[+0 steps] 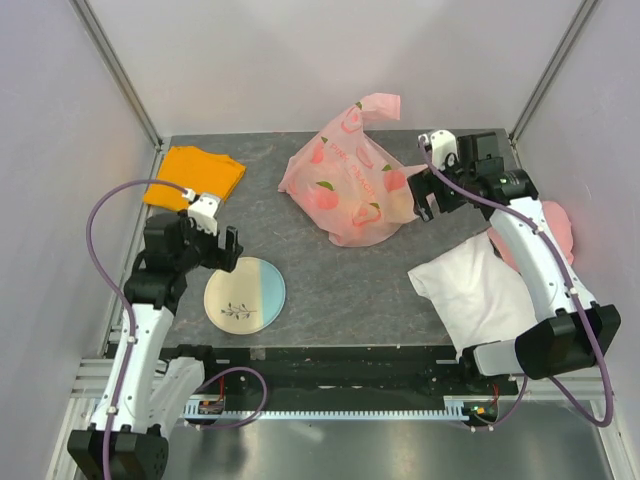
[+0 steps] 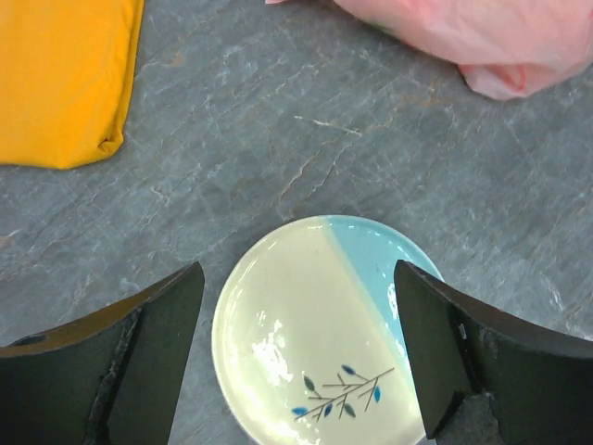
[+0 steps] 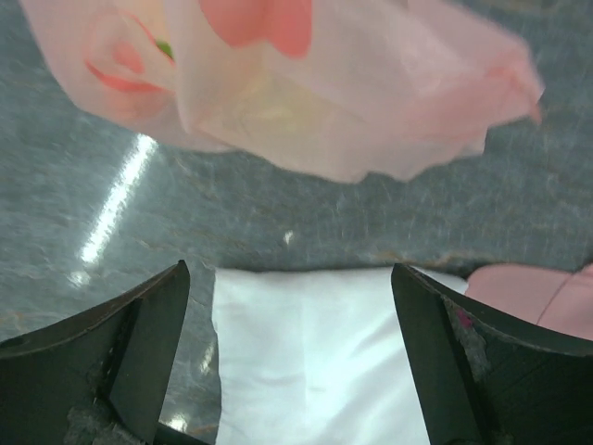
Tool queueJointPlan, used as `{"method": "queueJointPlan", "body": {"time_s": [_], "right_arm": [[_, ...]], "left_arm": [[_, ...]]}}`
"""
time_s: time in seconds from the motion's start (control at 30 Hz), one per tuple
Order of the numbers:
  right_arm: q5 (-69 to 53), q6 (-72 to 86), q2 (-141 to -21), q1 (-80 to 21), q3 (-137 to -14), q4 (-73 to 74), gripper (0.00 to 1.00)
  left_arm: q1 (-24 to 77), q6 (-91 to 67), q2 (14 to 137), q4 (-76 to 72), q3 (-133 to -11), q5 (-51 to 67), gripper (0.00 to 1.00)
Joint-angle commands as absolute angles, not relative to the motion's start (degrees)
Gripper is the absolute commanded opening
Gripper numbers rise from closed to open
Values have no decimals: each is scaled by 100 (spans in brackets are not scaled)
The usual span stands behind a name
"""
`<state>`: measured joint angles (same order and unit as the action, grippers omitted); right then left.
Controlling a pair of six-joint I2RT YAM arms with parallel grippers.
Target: Take the fake fruits out of the plastic bag
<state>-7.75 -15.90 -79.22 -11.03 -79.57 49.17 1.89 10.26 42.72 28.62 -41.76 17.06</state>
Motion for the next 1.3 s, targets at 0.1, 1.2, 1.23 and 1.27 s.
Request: {"method": "queueJointPlan", "body": {"time_s": [0.1, 1.2, 1.23, 1.27], "right_arm": [[-2046, -915, -8331, -1116, -9245, 4930, 98], [-1609, -1978, -12532, -6204, -10537, 4192, 1], [-1556, -1978, -12612, -6231, -10756, 4192, 1], [-1530, -1986, -12743, -6258, -10862, 4201, 1]], "left_arm": [[193, 2581, 5080, 4656, -5370, 2390, 91], [-2171, 1530, 6566, 4869, -5607, 440, 74], [-2180, 1494, 6548, 4843, -5607, 396, 74], [-2188, 1485, 6548, 4843, -5607, 387, 74]]}}
